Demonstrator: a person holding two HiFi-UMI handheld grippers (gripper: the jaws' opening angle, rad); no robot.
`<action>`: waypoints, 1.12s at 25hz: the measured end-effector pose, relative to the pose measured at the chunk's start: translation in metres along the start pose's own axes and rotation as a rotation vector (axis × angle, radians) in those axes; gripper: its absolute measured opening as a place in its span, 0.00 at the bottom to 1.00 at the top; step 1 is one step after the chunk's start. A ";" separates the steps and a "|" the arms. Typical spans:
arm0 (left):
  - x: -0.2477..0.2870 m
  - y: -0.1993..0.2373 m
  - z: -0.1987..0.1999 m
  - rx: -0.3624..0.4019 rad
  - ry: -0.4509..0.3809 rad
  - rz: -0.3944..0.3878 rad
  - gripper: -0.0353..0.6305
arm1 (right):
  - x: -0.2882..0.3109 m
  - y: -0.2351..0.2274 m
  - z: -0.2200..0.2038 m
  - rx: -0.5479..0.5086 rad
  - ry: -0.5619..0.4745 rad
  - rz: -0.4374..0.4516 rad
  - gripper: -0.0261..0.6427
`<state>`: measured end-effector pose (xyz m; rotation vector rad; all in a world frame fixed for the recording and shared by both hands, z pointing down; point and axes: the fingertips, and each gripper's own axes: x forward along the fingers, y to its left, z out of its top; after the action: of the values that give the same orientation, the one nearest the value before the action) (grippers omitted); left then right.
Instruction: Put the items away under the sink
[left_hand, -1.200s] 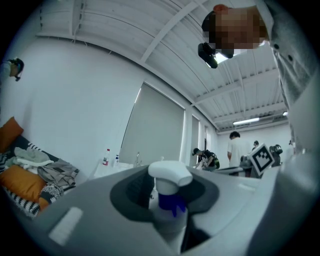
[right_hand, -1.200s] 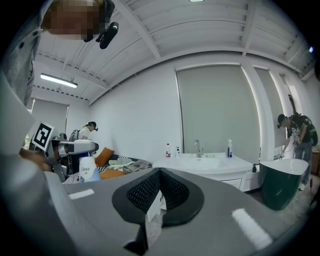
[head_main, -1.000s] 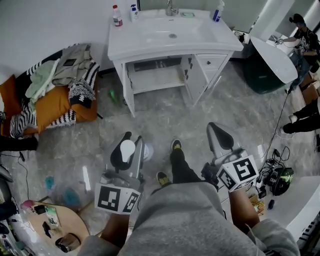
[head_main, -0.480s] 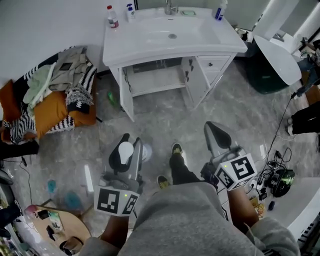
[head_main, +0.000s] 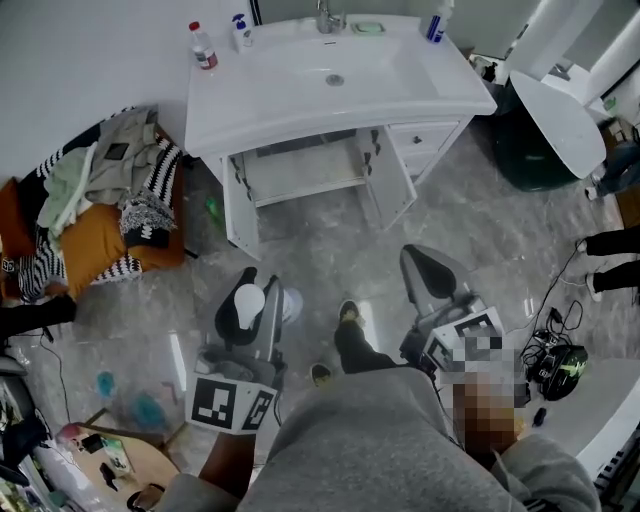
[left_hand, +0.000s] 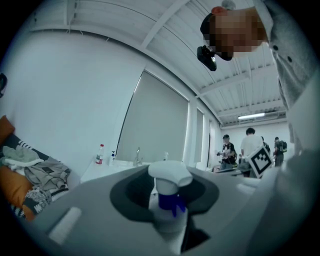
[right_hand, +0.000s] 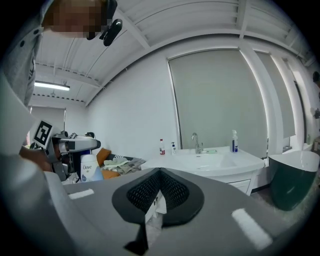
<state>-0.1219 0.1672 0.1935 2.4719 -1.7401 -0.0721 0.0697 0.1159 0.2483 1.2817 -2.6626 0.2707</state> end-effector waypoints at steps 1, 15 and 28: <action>0.009 0.001 0.001 0.003 0.002 0.001 0.24 | 0.005 -0.006 0.002 0.004 -0.002 0.003 0.03; 0.087 -0.001 0.005 0.024 0.030 0.035 0.24 | 0.048 -0.070 0.013 0.021 -0.010 0.063 0.03; 0.111 -0.004 0.005 0.042 0.040 0.057 0.24 | 0.067 -0.086 0.013 0.027 -0.012 0.105 0.03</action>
<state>-0.0810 0.0643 0.1912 2.4328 -1.8132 0.0189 0.0956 0.0095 0.2589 1.1559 -2.7498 0.3153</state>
